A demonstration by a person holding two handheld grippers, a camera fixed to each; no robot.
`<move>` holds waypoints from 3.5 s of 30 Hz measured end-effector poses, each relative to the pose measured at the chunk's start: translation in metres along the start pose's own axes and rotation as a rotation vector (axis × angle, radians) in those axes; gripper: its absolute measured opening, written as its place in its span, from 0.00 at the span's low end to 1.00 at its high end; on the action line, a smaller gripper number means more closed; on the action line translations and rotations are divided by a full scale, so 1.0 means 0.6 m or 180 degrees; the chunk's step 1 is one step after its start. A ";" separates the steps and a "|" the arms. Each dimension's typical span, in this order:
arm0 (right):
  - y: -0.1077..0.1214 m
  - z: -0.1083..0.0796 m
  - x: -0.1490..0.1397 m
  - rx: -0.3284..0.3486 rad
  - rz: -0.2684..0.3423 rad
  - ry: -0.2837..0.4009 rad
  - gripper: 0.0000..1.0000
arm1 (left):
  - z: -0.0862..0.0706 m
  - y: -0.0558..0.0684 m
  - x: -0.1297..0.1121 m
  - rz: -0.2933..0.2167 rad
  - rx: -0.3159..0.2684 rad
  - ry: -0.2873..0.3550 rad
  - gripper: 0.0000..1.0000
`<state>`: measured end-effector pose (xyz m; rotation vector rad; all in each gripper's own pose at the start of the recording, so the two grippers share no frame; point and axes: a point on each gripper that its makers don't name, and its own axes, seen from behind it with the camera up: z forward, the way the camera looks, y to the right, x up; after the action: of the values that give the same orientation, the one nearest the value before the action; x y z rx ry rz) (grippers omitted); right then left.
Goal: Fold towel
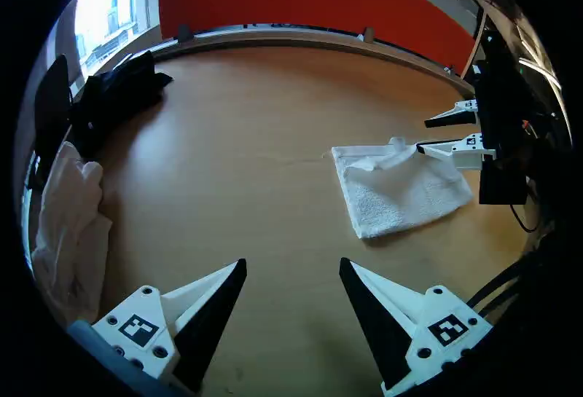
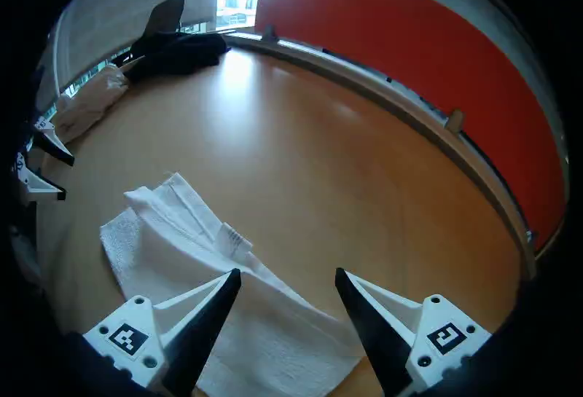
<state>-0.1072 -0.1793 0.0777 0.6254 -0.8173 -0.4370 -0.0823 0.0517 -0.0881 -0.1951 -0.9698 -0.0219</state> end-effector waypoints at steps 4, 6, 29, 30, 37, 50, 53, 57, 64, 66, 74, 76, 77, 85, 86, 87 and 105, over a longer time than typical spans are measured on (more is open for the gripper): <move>0.001 -0.001 0.002 -0.0010 0.0000 0.0005 1.00 | -0.002 -0.001 -0.001 -0.0001 0.0003 0.0003 0.94; 0.000 -0.002 0.003 -0.0007 -0.0003 0.0009 1.00 | -0.002 -0.002 -0.001 -0.0001 0.0006 0.0003 0.94; -0.023 -0.048 -0.032 0.0034 0.0079 0.0033 1.00 | -0.007 0.001 -0.002 0.0006 0.0026 0.0017 0.95; -0.024 -0.051 -0.037 0.0033 0.0086 0.0029 1.00 | -0.007 0.002 -0.002 0.0006 0.0027 0.0017 0.95; -0.031 -0.075 -0.075 0.0029 0.0144 -0.0004 1.00 | -0.009 0.005 -0.004 0.0001 0.0023 0.0017 0.94; -0.031 -0.125 -0.149 -0.0003 0.0258 -0.0083 1.00 | -0.015 0.008 -0.011 -0.0017 0.0025 0.0009 0.94; -0.032 -0.136 -0.167 -0.0006 0.0274 -0.0116 1.00 | -0.017 0.006 -0.013 -0.0020 0.0032 0.0005 0.94; -0.033 -0.150 -0.188 -0.0004 0.0281 -0.0153 1.00 | -0.019 0.005 -0.015 -0.0026 0.0045 -0.0002 0.94; -0.034 -0.169 -0.218 0.0016 0.0263 -0.0239 0.98 | -0.023 0.005 -0.019 -0.0045 0.0047 -0.0009 0.94; -0.036 -0.174 -0.225 0.0033 0.0261 -0.0262 0.96 | -0.024 0.006 -0.020 -0.0047 0.0044 -0.0009 0.94; -0.043 -0.182 -0.244 0.0139 0.0269 -0.0367 0.76 | -0.026 0.003 -0.022 -0.0065 0.0050 -0.0010 0.94; -0.043 -0.183 -0.248 0.0149 0.0284 -0.0384 0.71 | -0.026 0.002 -0.022 -0.0068 0.0056 -0.0010 0.94; -0.042 -0.183 -0.250 0.0154 0.0293 -0.0393 0.68 | -0.027 0.001 -0.023 -0.0070 0.0059 -0.0009 0.94; -0.043 -0.186 -0.265 0.0212 0.0364 -0.0465 0.50 | -0.027 -0.004 -0.026 -0.0087 0.0071 -0.0017 0.94; -0.042 -0.185 -0.266 0.0209 0.0373 -0.0469 0.48 | -0.027 -0.005 -0.026 -0.0086 0.0073 -0.0018 0.94; -0.042 -0.185 -0.267 0.0216 0.0381 -0.0472 0.46 | -0.026 -0.005 -0.026 -0.0084 0.0073 -0.0019 0.94; -0.041 -0.175 -0.271 0.0286 0.0383 -0.0477 0.17 | -0.025 -0.005 -0.026 -0.0072 0.0073 -0.0034 0.94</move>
<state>-0.1282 -0.0668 -0.0802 0.6280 -1.0162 -0.3418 -0.0793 0.0454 -0.1085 -0.1634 -0.9827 -0.0305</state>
